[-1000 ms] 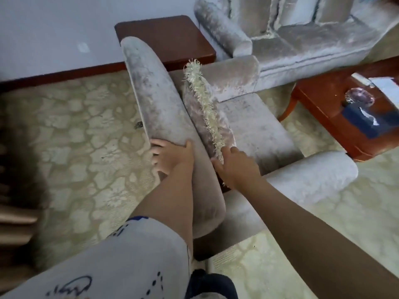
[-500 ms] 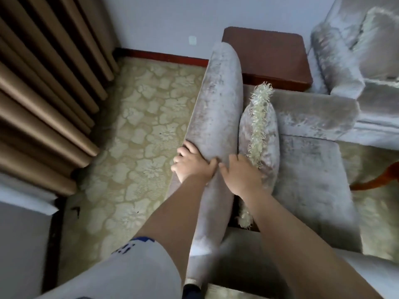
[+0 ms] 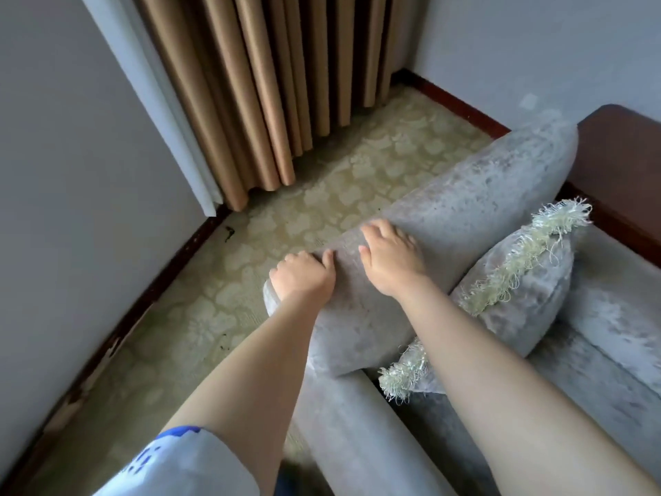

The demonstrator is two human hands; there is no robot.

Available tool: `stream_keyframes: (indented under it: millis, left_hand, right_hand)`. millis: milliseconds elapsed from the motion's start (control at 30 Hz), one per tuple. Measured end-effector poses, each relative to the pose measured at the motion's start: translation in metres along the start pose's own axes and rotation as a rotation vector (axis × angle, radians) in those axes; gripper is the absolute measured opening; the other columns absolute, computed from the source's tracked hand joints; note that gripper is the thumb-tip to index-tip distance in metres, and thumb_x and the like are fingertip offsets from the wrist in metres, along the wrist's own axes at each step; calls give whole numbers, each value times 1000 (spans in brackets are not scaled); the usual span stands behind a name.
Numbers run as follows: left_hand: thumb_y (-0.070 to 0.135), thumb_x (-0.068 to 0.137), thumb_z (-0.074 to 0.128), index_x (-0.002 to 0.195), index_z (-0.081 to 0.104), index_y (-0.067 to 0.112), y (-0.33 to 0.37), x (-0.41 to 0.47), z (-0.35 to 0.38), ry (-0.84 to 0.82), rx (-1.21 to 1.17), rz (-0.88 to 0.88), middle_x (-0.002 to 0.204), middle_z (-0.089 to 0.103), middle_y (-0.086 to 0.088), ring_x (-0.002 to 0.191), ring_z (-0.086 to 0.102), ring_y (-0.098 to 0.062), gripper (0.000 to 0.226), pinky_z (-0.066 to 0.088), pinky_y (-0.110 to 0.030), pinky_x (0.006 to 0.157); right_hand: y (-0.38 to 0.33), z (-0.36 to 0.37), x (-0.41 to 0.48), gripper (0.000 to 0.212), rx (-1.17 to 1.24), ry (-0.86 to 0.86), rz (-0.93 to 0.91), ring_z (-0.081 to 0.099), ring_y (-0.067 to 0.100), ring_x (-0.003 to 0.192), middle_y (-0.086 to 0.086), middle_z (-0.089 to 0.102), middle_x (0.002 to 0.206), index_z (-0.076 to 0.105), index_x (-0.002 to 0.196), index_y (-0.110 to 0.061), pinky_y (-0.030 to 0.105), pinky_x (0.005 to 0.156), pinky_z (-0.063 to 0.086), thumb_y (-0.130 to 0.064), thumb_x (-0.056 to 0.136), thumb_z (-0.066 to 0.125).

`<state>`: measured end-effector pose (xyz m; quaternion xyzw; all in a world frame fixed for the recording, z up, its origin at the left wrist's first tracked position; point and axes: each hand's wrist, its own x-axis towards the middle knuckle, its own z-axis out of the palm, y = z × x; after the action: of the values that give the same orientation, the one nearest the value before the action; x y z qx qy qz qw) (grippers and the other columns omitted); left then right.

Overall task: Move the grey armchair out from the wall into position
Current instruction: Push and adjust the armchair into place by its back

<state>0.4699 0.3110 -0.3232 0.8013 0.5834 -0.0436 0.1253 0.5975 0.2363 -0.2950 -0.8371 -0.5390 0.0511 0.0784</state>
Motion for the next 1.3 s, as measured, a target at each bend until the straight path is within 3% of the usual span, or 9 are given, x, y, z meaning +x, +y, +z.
stream_keyframes:
  millis: [167,300,633,833,933,1000,1133,1233,1300]
  left_hand:
    - [76,82,21,78,50,21,-24,25,6,-64,-95,94,74,54,2,74,54,-24,62,40,-33,60]
    - [74,83,22,61,41,25,-25,24,14,69,-87,135,63,45,7,67,48,-22,57,32,-31,55]
    - [71,87,19,84,50,15,-38,-4,9,87,-51,120,74,50,0,70,50,-25,64,31,-32,52]
    - [71,82,19,75,47,16,-38,8,15,146,-76,128,59,41,5,59,44,-22,62,23,-29,45]
    - [71,81,15,74,48,16,-37,9,17,164,-73,150,60,46,2,58,44,-23,65,28,-30,48]
    - [69,84,15,79,49,14,-36,8,17,155,-59,171,72,58,-4,63,50,-27,65,35,-32,54]
    - [50,94,22,102,53,9,-30,-2,11,208,18,353,104,60,-14,95,56,-35,52,40,-42,77]
    - [37,97,29,106,51,6,-28,-8,3,214,74,502,110,57,-18,103,51,-37,39,37,-44,83]
    - [30,95,34,105,52,1,-26,-10,1,278,131,651,108,56,-23,100,50,-40,35,36,-46,83]
  right_hand:
    - [-6,15,52,36,-71,-145,-182,45,27,121,6,49,131,53,122,-19,41,101,28,-32,100,28]
    - [-17,35,70,45,-166,-150,-213,52,25,109,7,63,113,64,105,-18,41,97,28,-34,96,23]
    - [-30,44,48,46,-156,-46,-197,52,24,107,6,63,110,65,103,-15,39,95,29,-33,95,24]
    - [-27,55,54,39,-103,71,-164,53,21,96,1,66,96,68,90,-17,36,95,27,-35,93,33]
    - [-29,52,49,39,-82,78,-142,53,21,100,1,66,99,68,92,-17,35,99,25,-34,94,34]
    - [-31,47,43,40,-54,67,-91,49,21,114,2,64,114,67,103,-15,36,107,21,-35,96,33]
    - [-36,50,-7,45,125,180,35,24,19,141,4,39,148,48,135,-12,39,117,5,-34,96,40]
    - [-32,65,-81,47,209,308,59,37,28,135,12,42,144,49,132,-3,41,114,20,-26,91,52]
    - [-16,79,-138,42,189,270,171,46,32,124,13,46,138,54,124,-2,42,107,36,-25,89,54]
